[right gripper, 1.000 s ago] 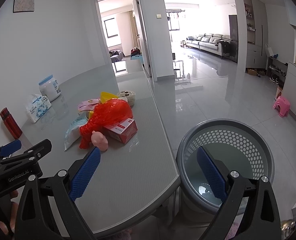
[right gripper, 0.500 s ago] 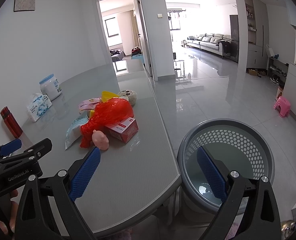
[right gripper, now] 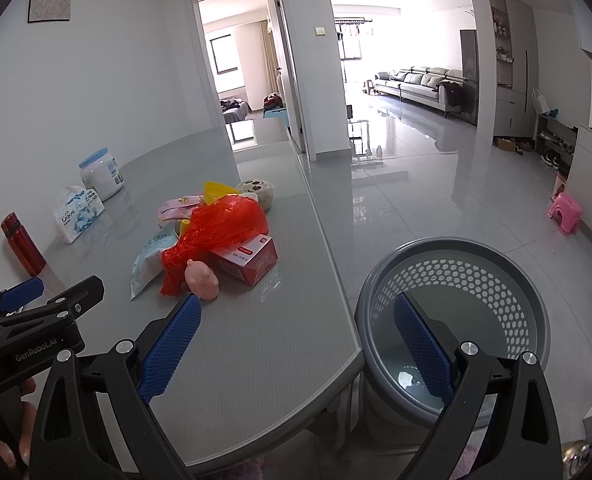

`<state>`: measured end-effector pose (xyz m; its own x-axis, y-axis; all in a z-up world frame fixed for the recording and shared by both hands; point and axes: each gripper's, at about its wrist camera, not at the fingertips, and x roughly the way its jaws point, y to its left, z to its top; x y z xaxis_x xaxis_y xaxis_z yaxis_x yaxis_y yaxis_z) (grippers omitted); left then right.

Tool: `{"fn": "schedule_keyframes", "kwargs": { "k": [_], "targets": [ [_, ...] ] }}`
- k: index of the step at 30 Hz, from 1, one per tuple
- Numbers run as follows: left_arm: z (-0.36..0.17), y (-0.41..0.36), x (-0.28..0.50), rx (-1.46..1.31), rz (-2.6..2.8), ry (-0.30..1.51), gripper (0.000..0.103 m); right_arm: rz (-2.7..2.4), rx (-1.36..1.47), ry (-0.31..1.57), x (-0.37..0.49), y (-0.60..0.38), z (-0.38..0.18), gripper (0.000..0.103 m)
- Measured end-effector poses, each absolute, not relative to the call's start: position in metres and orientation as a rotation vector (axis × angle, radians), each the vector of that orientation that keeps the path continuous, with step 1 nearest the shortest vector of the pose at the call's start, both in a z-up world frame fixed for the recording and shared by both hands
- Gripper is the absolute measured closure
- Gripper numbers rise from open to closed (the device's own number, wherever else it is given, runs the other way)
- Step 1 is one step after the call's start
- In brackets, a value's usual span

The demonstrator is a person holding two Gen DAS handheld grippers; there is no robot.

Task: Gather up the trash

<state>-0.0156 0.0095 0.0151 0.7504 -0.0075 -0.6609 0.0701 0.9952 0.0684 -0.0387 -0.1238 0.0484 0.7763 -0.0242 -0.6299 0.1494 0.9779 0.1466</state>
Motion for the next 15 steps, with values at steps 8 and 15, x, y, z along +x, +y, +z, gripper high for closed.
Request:
{"fn": "schedule_keyframes", "kwargs": {
  "k": [8, 15],
  "targets": [
    [0.0150, 0.0095, -0.0156, 0.090, -0.042, 0.722, 0.006, -0.093, 0.195, 0.678, -0.0381, -0.1229, 0.0481, 0.010],
    [0.0151, 0.0100, -0.0153, 0.089, -0.043, 0.723, 0.006, -0.091, 0.194, 0.679, -0.0375, -0.1224, 0.0475, 0.010]
  ]
}}
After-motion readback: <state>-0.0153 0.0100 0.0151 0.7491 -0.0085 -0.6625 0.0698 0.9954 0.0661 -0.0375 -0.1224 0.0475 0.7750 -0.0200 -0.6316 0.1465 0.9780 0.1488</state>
